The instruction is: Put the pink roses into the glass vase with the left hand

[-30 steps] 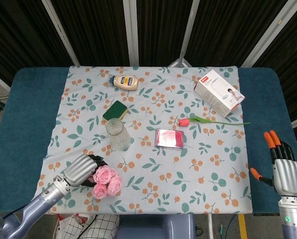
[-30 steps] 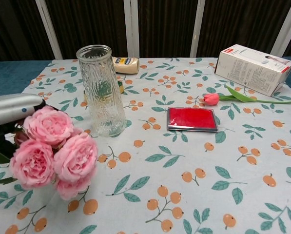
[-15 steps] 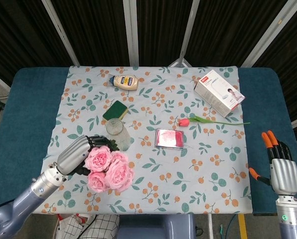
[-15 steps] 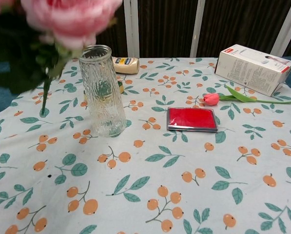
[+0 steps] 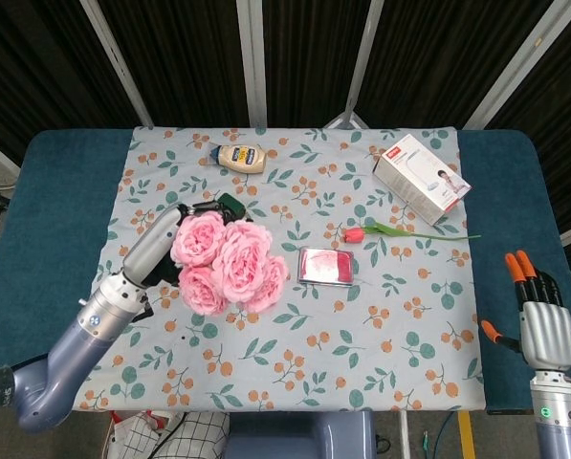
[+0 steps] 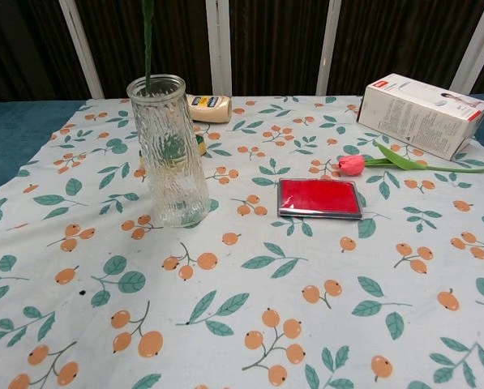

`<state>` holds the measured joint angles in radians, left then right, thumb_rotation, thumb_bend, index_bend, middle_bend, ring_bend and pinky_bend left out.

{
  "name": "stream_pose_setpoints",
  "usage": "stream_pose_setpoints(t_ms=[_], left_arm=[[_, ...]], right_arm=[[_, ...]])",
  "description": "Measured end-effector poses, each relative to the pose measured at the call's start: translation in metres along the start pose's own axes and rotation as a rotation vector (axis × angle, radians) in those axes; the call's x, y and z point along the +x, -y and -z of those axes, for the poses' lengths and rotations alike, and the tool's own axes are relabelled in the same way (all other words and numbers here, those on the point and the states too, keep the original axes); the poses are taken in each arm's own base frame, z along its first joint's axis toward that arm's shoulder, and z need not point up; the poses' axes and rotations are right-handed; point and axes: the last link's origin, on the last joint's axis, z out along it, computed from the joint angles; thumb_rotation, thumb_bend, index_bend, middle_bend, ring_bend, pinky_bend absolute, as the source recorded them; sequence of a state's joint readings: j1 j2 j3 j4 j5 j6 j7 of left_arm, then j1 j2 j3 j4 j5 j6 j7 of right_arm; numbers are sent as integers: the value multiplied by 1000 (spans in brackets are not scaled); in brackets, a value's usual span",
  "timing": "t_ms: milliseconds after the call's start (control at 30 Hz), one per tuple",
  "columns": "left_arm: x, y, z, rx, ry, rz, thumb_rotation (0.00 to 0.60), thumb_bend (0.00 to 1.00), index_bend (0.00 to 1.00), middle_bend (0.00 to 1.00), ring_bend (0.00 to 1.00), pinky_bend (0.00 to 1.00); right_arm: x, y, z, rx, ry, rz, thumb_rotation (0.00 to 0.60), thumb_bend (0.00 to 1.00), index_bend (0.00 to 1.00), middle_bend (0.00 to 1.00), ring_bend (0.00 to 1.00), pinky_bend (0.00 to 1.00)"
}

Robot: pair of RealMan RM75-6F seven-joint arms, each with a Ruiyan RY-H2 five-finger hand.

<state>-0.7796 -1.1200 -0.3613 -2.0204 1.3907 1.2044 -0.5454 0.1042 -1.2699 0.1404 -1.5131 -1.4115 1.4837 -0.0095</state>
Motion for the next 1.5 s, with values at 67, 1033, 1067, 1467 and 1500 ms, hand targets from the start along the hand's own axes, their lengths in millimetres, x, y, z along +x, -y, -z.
stream_pose_setpoints(t_ms=[67,1033,1067,1467,1500], left_arm=[[1,-2,-9,3,-9,8,600,377,547,537,419,496],[-4,42,-35,162,-73,-46,600,374,547,527,419,486],[-5,43,-34,163,-70,-42,600,374,547,526,419,486],[-6,62,-18,201,-65,15,600,372,545,513,409,480],[-5,64,-17,206,-66,20,600,370,539,506,403,476]], right_arm=[[0,0,0,-3,1,2,600,211,16,21,87,96],[-1,-6,-4,-27,7,-13,600,211,16,21,87,96],[-1,-6,-4,-28,6,-14,600,212,16,21,87,96],[0,-7,-4,-32,10,-33,600,211,16,21,87,96],[1,-7,-4,-34,9,-36,600,211,16,21,87,96]])
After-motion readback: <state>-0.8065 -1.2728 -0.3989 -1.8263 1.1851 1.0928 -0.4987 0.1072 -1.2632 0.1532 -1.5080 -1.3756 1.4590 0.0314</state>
